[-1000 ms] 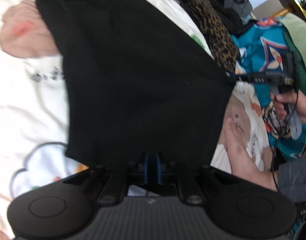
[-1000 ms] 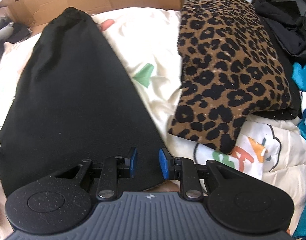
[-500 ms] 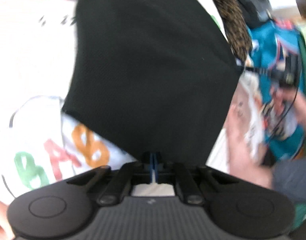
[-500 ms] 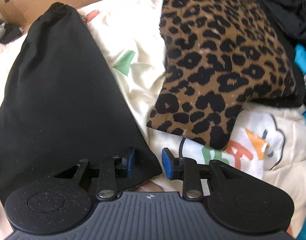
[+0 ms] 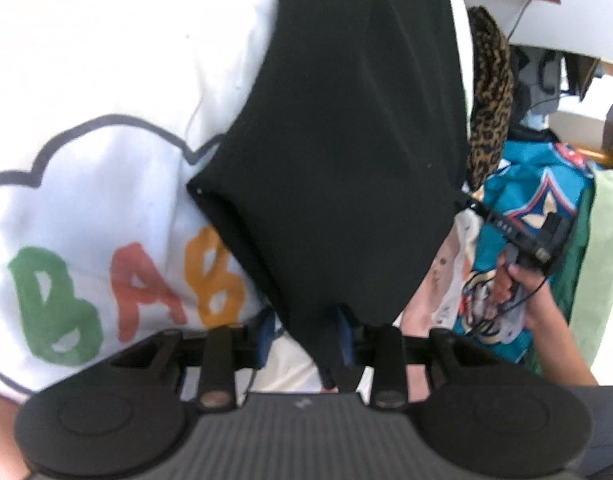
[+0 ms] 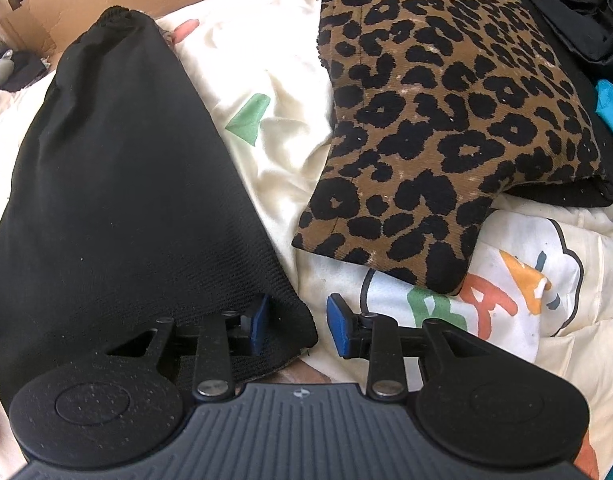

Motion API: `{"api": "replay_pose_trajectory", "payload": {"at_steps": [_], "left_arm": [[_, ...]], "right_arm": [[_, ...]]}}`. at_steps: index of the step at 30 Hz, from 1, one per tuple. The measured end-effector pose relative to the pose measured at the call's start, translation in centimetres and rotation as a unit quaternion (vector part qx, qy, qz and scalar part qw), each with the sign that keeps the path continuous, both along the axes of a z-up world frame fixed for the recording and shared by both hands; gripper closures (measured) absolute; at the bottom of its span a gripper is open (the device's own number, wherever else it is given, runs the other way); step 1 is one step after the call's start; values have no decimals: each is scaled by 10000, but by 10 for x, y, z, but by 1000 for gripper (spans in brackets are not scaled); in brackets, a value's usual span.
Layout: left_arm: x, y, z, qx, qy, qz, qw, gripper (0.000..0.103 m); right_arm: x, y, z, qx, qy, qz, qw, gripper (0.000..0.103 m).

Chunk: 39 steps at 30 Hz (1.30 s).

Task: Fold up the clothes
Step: 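Lift the held shorts end up with the left tool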

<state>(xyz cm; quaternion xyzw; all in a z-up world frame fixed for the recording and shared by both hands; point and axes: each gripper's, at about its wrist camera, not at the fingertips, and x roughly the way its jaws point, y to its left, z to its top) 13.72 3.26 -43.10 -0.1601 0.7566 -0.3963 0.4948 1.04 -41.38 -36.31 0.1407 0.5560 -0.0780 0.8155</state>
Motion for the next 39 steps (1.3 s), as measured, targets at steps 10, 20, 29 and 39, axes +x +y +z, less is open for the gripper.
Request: {"api": "replay_pose_trajectory", "payload": {"at_steps": [10, 20, 29, 39], "left_arm": [[-9, -6, -21, -747, 433, 298, 9958, 67], [-31, -31, -29, -1164, 772, -444, 9892, 75], [-43, -26, -33, -1084, 868, -730, 9876, 87], [-43, -23, -36, -991, 877, -774, 9882, 96]], "right_arm": [[7, 2, -3, -2, 35, -214, 9998, 61], [13, 8, -4, -114, 106, -101, 9998, 61], [0, 1, 5, -29, -27, -76, 10000, 61], [8, 0, 10, 34, -224, -19, 9997, 61]]}}
